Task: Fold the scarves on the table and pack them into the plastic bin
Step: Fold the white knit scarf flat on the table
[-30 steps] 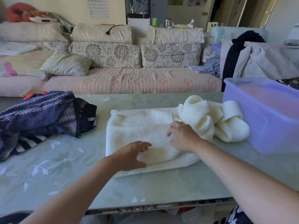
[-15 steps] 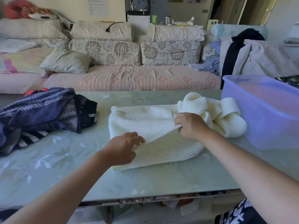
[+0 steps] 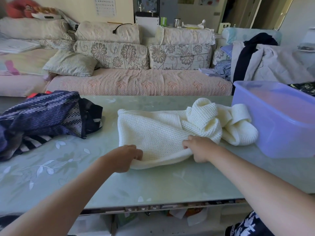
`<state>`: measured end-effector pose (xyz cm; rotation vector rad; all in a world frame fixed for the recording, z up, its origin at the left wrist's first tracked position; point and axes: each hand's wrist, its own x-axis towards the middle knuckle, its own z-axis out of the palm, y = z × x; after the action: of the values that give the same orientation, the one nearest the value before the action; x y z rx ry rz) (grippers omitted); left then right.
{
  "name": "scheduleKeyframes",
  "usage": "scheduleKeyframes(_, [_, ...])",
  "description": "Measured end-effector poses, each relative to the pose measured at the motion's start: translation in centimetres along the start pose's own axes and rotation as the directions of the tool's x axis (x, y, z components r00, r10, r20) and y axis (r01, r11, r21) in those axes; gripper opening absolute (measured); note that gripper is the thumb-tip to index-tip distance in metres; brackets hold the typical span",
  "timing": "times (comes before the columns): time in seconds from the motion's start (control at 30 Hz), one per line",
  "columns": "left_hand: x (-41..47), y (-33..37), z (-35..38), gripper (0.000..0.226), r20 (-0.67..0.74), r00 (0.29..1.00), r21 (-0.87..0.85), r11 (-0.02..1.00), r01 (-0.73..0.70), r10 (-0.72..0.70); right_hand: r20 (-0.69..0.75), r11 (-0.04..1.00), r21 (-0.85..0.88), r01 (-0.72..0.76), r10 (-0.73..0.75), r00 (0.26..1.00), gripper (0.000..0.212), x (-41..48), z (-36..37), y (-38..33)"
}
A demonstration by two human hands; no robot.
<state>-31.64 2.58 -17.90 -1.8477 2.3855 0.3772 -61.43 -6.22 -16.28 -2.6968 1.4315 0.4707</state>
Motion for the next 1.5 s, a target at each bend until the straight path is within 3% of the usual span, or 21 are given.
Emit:
scheduleKeyframes(0.17, [-1.1, -3.0, -2.2, 0.050, 0.149, 0.975, 0.136, 0.980, 0.146, -0.166, -0.007, 0.981, 0.186, 0.047, -0.046, 0.999, 0.016, 1.2, -1.1, -2.6])
scheduleKeyframes(0.27, [-2.5, -4.9, -3.5, 0.050, 0.365, 0.893, 0.144, 0.963, 0.227, -0.265, 0.134, 0.919, 0.365, 0.145, -0.206, 0.969, 0.015, 1.9, -2.5, -5.3])
scheduleKeyframes(0.33, [-3.1, -5.7, -4.1, 0.037, 0.525, 0.810, 0.043, 0.959, 0.280, -0.260, 0.278, 0.877, 0.468, 0.114, -0.269, 0.922, 0.007, 2.2, -3.5, -6.7])
scheduleKeyframes(0.4, [-3.4, -6.3, -4.4, 0.026, 0.572, 0.790, -0.174, 0.908, 0.381, -0.221, 0.387, 0.784, 0.619, -0.032, -0.269, 0.882, 0.025, 2.9, -4.2, -7.6])
scheduleKeyframes(0.43, [-3.5, -6.6, -4.4, 0.028, 0.543, 0.814, -0.277, 0.871, 0.406, -0.206, 0.390, 0.721, 0.686, -0.098, -0.250, 0.886, 0.030, 3.5, -4.4, -7.8])
scheduleKeyframes(0.5, [-3.2, -7.4, -4.4, 0.024, 0.378, 0.903, -0.386, 0.852, 0.354, -0.204, 0.232, 0.656, 0.751, -0.076, -0.155, 0.960, 0.028, 4.8, -4.8, -8.0])
scheduleKeyframes(0.6, [-2.3, -8.9, -4.1, 0.010, 0.036, 0.972, -0.350, 0.908, 0.229, -0.231, -0.131, 0.784, 0.613, 0.096, -0.019, 0.991, 0.020, 7.2, -5.0, -8.4])
scheduleKeyframes(0.7, [-0.6, -10.6, -3.8, 0.018, -0.173, 0.939, -0.357, 0.907, 0.221, -0.297, -0.278, 0.814, 0.560, 0.153, 0.011, 0.960, 0.025, 9.8, -4.7, -9.8])
scheduleKeyframes(0.93, [3.2, -14.8, -1.9, 0.026, -0.378, 0.863, -0.304, 0.925, 0.226, -0.335, -0.488, 0.849, 0.442, 0.290, -0.044, 0.872, 0.031, 18.3, -7.9, -15.4])
scheduleKeyframes(1.1, [5.2, -17.1, -0.2, 0.035, -0.493, 0.831, -0.256, 0.956, 0.143, -0.256, -0.496, 0.918, 0.221, 0.331, -0.186, 0.848, 0.037, 26.3, -9.8, -19.7])
scheduleKeyframes(1.2, [6.0, -18.1, 1.5, 0.036, -0.506, 0.835, -0.175, 0.974, 0.145, -0.215, -0.381, 0.945, -0.062, 0.322, -0.321, 0.867, 0.030, 30.0, -9.6, -21.6])
scheduleKeyframes(1.3, [6.6, -18.5, 2.3, 0.033, -0.527, 0.826, -0.133, 0.979, 0.153, -0.200, -0.334, 0.916, -0.305, 0.260, -0.359, 0.872, 0.019, 32.4, -9.1, -22.2])
scheduleKeyframes(1.37, [6.7, -18.6, 2.2, 0.034, -0.535, 0.822, -0.130, 0.980, 0.148, -0.195, -0.413, 0.952, -0.222, 0.211, -0.288, 0.864, 0.015, 33.4, -9.1, -21.9])
scheduleKeyframes(1.43, [6.7, -18.7, 1.9, 0.036, -0.531, 0.824, -0.142, 0.979, 0.143, -0.198, -0.451, 0.987, 0.059, 0.149, -0.107, 0.886, 0.022, 33.9, -9.5, -21.4])
scheduleKeyframes(1.5, [6.7, -18.7, 1.6, 0.035, -0.521, 0.828, -0.157, 0.977, 0.146, -0.208, -0.388, 0.917, 0.396, 0.048, 0.120, 0.914, 0.022, 34.8, -10.3, -20.9])
